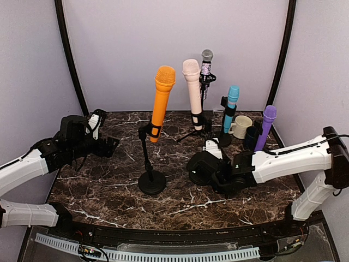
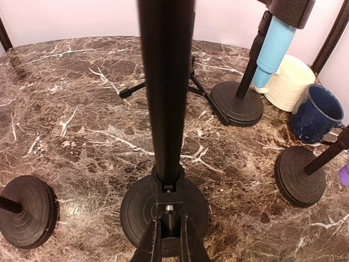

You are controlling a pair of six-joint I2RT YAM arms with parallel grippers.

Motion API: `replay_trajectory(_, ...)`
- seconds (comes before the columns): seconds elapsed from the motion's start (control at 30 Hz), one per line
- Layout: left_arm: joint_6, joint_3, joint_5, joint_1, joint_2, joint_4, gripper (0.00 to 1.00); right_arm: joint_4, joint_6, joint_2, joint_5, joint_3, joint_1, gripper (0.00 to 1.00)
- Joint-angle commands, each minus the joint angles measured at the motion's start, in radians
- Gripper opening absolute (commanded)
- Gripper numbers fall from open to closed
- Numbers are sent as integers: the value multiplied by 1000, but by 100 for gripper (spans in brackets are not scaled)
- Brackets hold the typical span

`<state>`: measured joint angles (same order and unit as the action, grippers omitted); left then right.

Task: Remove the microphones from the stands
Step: Unscrew the knob on the stand of the microphone stand.

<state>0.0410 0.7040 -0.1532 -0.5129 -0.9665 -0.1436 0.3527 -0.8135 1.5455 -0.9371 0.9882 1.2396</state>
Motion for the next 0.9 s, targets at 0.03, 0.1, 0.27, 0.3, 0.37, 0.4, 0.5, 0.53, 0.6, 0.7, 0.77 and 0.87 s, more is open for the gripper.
replay_trajectory(0.03,0,6,2,8,5,3,89,107,-22,76,-24,16,21,0)
replay_trajectory(0.1,0,5,1,8,5,2,89,99,6,87,-10,19,23,0)
replay_trajectory(0.27,0,6,1,8,-1,1,89,124,85,111,11,36,26,0)
replay_trajectory(0.3,0,6,0,8,-1,1,89,133,98,116,15,41,27,0)
replay_trajectory(0.37,0,6,1,8,-1,1,89,165,118,131,19,52,27,0)
replay_trajectory(0.4,0,6,0,8,0,1,89,176,133,137,21,54,28,0)
replay_trajectory(0.5,0,6,1,9,1,2,89,216,171,152,25,62,32,0)
replay_trajectory(0.53,0,6,0,8,1,2,89,231,181,158,24,66,33,0)
replay_trajectory(0.6,0,7,1,8,2,1,89,250,211,166,20,73,36,0)
replay_trajectory(0.7,-1,7,3,8,0,1,89,252,268,175,30,77,43,0)
replay_trajectory(0.77,0,8,3,8,1,1,89,253,308,185,34,83,46,0)
replay_trajectory(0.87,-1,8,5,8,1,3,89,241,377,199,51,92,54,0)
